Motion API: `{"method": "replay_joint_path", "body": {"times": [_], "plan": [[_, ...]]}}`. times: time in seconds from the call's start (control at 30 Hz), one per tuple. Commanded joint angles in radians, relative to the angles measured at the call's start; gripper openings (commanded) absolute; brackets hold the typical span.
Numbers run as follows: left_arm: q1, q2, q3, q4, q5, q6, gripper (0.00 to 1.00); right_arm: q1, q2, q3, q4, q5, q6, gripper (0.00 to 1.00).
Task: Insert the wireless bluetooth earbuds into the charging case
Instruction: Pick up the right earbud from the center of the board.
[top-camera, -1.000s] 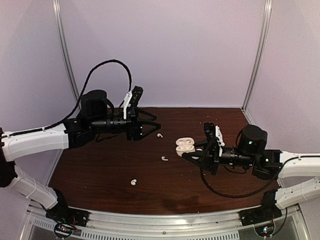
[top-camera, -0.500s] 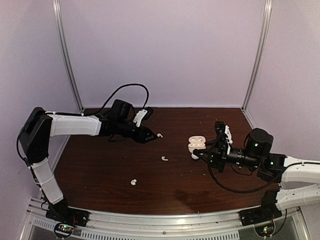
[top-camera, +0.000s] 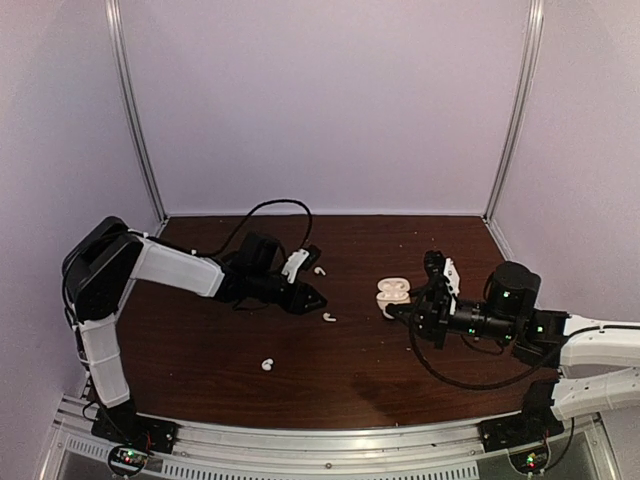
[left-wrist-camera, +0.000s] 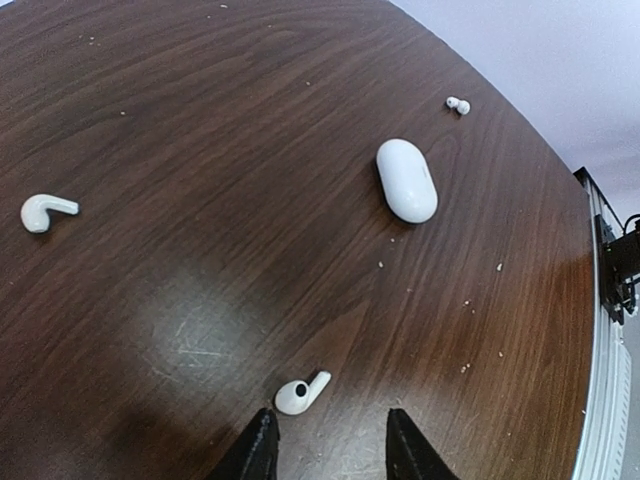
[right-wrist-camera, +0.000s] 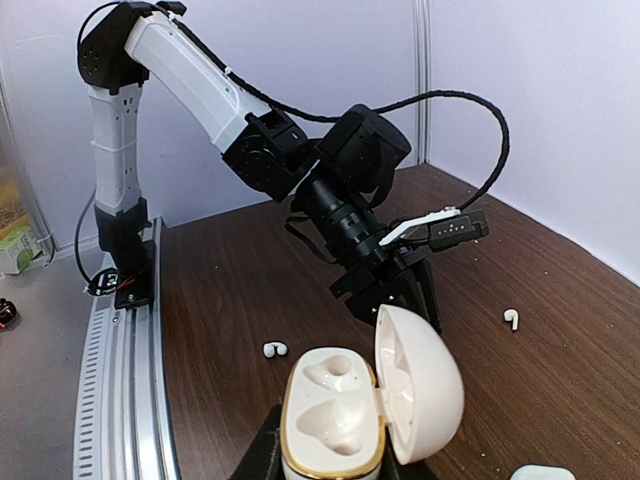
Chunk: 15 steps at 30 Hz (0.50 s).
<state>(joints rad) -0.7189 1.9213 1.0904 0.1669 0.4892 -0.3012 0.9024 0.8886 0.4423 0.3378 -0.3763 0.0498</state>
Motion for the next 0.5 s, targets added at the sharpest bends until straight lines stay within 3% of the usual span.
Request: {"method": "replay_joint_path", "body": {"times": [0.0, 0.47], "plan": [[-0.014, 0.035, -0.032, 0.145, -0.025, -0.023, 0.38, -0.014, 0.001, -0.007, 0.040, 0.006, 0.003, 0.03], [-0.035, 0.128, -0.004, 0.165, -0.067, 0.023, 0.36, -0.081, 0.022, -0.005, 0.075, -0.051, 0.022, 0.03]]}}
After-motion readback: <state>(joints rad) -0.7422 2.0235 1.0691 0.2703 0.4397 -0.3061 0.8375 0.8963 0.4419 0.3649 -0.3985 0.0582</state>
